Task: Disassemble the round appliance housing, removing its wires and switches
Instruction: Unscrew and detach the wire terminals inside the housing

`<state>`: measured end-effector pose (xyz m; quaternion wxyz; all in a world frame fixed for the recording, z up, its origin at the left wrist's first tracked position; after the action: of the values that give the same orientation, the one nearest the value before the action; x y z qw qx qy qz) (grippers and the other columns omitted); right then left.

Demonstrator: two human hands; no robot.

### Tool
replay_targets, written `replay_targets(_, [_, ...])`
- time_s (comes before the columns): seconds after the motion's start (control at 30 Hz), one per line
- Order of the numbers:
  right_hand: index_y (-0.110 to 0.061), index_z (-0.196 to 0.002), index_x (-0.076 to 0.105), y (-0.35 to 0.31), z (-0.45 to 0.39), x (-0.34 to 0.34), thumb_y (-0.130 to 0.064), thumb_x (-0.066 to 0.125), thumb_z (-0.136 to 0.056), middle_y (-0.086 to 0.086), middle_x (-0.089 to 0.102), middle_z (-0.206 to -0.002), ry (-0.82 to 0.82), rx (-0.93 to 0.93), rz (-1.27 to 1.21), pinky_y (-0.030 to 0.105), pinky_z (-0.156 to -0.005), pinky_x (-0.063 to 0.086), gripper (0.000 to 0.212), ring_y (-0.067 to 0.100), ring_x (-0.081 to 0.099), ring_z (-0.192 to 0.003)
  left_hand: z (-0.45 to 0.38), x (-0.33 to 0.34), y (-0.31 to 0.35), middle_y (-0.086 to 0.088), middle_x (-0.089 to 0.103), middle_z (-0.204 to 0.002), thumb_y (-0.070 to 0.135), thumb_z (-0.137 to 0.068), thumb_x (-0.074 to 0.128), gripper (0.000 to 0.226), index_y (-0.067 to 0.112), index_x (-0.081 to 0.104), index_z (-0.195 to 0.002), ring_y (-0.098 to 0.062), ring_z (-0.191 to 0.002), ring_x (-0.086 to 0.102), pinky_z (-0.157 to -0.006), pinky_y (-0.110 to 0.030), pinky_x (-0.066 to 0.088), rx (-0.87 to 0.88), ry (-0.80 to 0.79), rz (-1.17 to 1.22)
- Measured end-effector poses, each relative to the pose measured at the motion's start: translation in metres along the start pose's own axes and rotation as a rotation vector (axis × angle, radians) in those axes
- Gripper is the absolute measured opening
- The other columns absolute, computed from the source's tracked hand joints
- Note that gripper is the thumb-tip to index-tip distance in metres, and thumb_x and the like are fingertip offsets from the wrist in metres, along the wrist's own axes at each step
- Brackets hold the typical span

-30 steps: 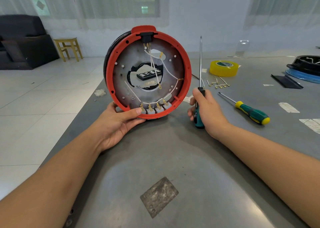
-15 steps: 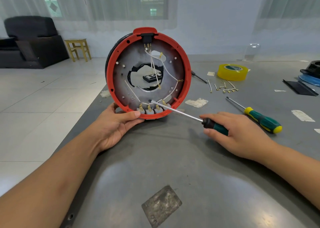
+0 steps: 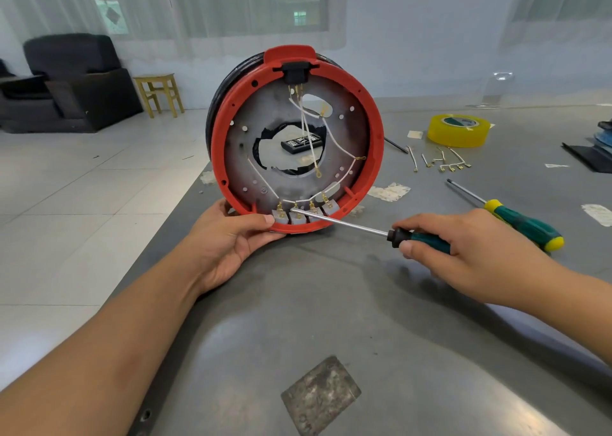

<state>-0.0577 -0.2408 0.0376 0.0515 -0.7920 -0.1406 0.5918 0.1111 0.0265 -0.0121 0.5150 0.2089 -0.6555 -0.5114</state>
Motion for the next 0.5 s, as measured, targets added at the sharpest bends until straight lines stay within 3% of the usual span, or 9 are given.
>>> replay_targets(0.1, [-0.040, -0.122, 0.068, 0.002, -0.001, 0.002, -0.056, 0.051, -0.091, -0.021, 0.067, -0.069, -0.017, 0.032, -0.101, 0.036, -0.066, 0.057, 0.039, 0.007, 0.065, -0.067, 0.000, -0.001, -0.001, -0.032, 0.070, -0.124, -0.023, -0.085, 0.061, 0.050, -0.011, 0.054, -0.133, -0.045, -0.110, 0.073, -0.084, -0.048, 0.064, 0.019, 0.025, -0.043])
replay_targets(0.17, [-0.040, -0.115, 0.070, 0.005, -0.004, 0.005, -0.046, 0.056, -0.094, -0.024, 0.070, -0.074, -0.028, 0.045, -0.161, 0.025, -0.064, 0.053, 0.026, 0.003, 0.065, -0.070, 0.001, 0.000, -0.001, -0.031, 0.071, -0.122, -0.022, -0.085, 0.062, 0.046, -0.010, 0.056, -0.129, -0.044, -0.109, 0.074, -0.082, -0.045, 0.065, 0.024, 0.022, -0.057])
replay_targets(0.33, [-0.046, -0.105, 0.070, 0.007, -0.011, 0.008, -0.041, 0.059, -0.096, -0.025, 0.072, -0.079, -0.040, 0.069, -0.239, 0.019, -0.063, 0.050, 0.015, 0.002, 0.062, -0.064, 0.002, 0.001, 0.000, -0.029, 0.071, -0.124, -0.011, -0.068, 0.076, 0.065, -0.008, 0.057, -0.130, -0.043, -0.110, 0.074, -0.081, -0.043, 0.065, 0.035, 0.031, -0.049])
replay_targets(0.5, [-0.046, -0.095, 0.072, 0.008, -0.013, 0.006, -0.044, 0.059, -0.096, -0.019, 0.072, -0.076, -0.069, 0.088, -0.297, 0.027, -0.059, 0.052, 0.013, 0.007, 0.060, -0.056, 0.002, 0.003, -0.001, -0.026, 0.072, -0.125, -0.011, -0.066, 0.079, 0.070, -0.005, 0.055, -0.132, -0.042, -0.111, 0.074, -0.082, -0.043, 0.065, 0.050, 0.011, -0.058])
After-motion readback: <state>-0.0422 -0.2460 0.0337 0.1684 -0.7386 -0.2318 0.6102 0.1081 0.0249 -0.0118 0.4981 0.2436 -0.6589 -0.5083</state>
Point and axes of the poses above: each hand's wrist, its own z-axis away from the middle knuckle, its own x-axis out of the palm, y = z × x, the point moved 4 cm from there along -z, towards the middle knuckle
